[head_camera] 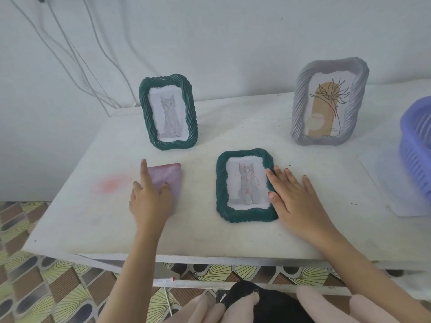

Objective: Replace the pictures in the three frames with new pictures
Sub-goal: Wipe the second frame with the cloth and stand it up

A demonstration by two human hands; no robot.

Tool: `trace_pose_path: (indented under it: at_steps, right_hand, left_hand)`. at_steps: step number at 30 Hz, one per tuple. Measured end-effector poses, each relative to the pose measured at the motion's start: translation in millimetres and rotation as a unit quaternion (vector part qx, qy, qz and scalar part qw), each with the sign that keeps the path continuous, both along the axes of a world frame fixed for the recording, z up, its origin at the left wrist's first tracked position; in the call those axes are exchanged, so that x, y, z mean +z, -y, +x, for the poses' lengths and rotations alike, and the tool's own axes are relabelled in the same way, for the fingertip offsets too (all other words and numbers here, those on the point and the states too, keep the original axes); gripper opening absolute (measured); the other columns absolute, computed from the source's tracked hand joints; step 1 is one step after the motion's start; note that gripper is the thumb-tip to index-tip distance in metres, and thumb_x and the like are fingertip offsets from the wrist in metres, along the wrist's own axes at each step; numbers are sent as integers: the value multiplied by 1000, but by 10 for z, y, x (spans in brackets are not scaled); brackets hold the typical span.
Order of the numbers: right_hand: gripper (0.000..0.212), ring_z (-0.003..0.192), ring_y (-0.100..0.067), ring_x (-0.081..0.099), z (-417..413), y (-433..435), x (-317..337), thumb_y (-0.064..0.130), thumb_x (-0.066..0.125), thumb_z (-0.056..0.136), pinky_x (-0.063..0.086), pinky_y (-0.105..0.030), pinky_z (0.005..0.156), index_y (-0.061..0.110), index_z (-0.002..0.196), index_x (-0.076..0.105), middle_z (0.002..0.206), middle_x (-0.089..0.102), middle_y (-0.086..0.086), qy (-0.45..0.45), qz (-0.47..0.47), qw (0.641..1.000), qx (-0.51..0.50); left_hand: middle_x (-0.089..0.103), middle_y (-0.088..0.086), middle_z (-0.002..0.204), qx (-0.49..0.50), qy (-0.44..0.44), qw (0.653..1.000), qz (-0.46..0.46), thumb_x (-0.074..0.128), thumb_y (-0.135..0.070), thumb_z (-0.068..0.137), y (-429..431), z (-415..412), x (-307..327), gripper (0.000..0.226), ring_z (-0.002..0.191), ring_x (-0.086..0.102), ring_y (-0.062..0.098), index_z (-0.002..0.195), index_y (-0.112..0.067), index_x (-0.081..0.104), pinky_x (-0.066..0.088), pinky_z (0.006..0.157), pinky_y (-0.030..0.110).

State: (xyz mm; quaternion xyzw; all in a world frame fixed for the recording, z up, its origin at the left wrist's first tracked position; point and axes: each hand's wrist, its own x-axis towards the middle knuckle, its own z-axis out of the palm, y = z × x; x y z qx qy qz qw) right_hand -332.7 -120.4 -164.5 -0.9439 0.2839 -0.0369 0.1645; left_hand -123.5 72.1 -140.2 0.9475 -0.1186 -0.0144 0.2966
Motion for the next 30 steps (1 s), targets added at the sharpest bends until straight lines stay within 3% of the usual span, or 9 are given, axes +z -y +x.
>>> trace_pose_path:
  at_steps: [4,6,9,14,18,21,24,26,30]
  right_hand:
    - [75,144,-9,-5,-2,1,-5,53,-11,76,-12,-35,114,31,147,0,156,-1,10,-2,-5,1000,1]
    - [75,144,-9,-5,0,4,-1,54,-11,76,-12,-35,113,31,147,0,156,0,10,-2,-4,1000,2]
    - [77,144,-9,-5,0,7,5,55,-10,75,-12,-34,113,31,147,3,156,0,9,10,10,1000,0]
    - [65,140,-2,4,24,-78,95,53,9,85,-4,-31,115,30,145,20,153,15,10,129,40,991,-6]
    - [41,125,15,32,99,-335,358,37,40,94,23,-7,104,43,134,32,137,39,25,273,222,936,30]
    - [48,108,3,56,205,-476,548,33,53,88,46,-18,90,44,131,37,125,56,13,337,425,840,19]
    - [53,92,-5,65,298,-488,601,12,62,85,54,-23,71,35,129,42,112,63,0,385,452,805,-12]
    - [53,92,-10,65,319,-407,579,6,60,86,56,-28,74,37,126,44,109,65,0,376,409,831,-39]
    - [54,80,-16,61,275,-203,475,5,52,84,51,-22,68,37,126,45,103,64,0,263,267,925,-58]
  left_hand:
    - [60,7,107,8,-76,991,-112,49,-7,79,-52,77,119,56,93,56,30,128,-33,41,50,76,39]
    - [61,3,94,-7,-122,976,-181,48,2,78,-49,110,181,46,79,56,24,107,-33,54,45,59,29]
    - [63,6,94,-47,-181,951,-247,53,7,78,-74,162,247,46,83,56,24,86,-37,65,44,65,27]
    - [70,4,92,-108,-274,867,-401,57,8,83,-43,28,354,33,86,63,19,93,-21,68,51,74,27]
    - [72,2,89,-148,-299,813,-477,65,-5,69,117,-165,456,28,81,66,12,94,-17,68,54,68,21]
    - [70,4,91,-171,-309,795,-494,65,-9,67,285,-376,486,29,84,65,14,95,-16,68,53,75,22]
    - [73,-2,87,-206,-309,795,-479,65,-10,70,404,-532,449,30,85,66,13,99,-16,66,53,73,23]
    - [72,-6,90,-222,-290,812,-456,66,-4,75,432,-554,391,30,90,66,12,101,-18,66,52,74,21]
    - [60,-19,117,-293,-136,908,-265,66,-11,83,352,-506,194,36,112,50,-8,110,-34,60,37,96,16]
